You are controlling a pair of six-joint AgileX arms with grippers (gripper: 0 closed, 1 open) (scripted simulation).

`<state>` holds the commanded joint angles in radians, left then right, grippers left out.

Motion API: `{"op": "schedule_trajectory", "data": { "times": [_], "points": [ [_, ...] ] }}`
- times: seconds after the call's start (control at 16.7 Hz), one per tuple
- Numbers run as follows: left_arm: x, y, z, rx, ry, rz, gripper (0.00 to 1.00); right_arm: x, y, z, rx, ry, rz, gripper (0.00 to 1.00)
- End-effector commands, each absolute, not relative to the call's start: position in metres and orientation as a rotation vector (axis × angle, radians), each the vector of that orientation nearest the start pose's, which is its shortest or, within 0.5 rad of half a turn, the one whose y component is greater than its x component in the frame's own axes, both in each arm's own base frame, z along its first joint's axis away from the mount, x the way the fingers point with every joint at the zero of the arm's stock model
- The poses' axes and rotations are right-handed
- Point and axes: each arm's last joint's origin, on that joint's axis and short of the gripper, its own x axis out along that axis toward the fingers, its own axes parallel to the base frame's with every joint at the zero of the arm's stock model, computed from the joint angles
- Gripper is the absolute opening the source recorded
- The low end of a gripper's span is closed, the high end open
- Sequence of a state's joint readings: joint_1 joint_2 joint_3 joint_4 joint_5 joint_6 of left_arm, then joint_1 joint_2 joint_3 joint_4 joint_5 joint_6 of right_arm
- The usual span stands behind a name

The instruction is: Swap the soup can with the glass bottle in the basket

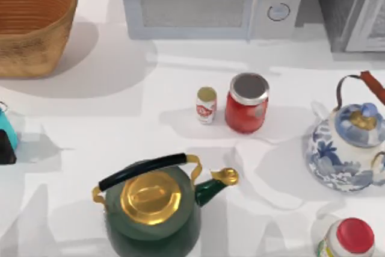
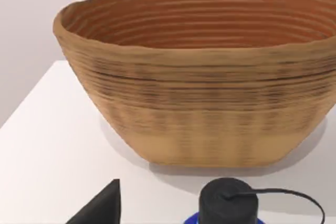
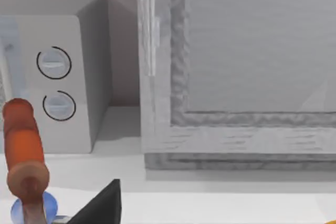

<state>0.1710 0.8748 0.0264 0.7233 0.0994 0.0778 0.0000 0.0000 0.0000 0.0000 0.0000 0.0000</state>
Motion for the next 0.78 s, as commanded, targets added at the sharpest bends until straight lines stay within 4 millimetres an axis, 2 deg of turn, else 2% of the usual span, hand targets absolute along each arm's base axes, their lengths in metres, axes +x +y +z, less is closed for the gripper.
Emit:
{"op": "schedule_trajectory", "data": {
  "times": [0.42, 0.6, 0.78],
  "points": [
    [0.182, 0.037, 0.094, 0.021, 0.288, 0.021, 1.0, 0.106, -0.001, 0.16, 0.0, 0.0, 0.0, 1.0],
    [0.185, 0.039, 0.081, 0.009, 0.306, -0.005, 1.0, 0.106, -0.001, 0.16, 0.0, 0.0, 0.0, 1.0],
    [0.187, 0.041, 0.077, 0.005, 0.301, -0.019, 1.0, 0.106, -0.001, 0.16, 0.0, 0.0, 0.0, 1.0]
  ]
}}
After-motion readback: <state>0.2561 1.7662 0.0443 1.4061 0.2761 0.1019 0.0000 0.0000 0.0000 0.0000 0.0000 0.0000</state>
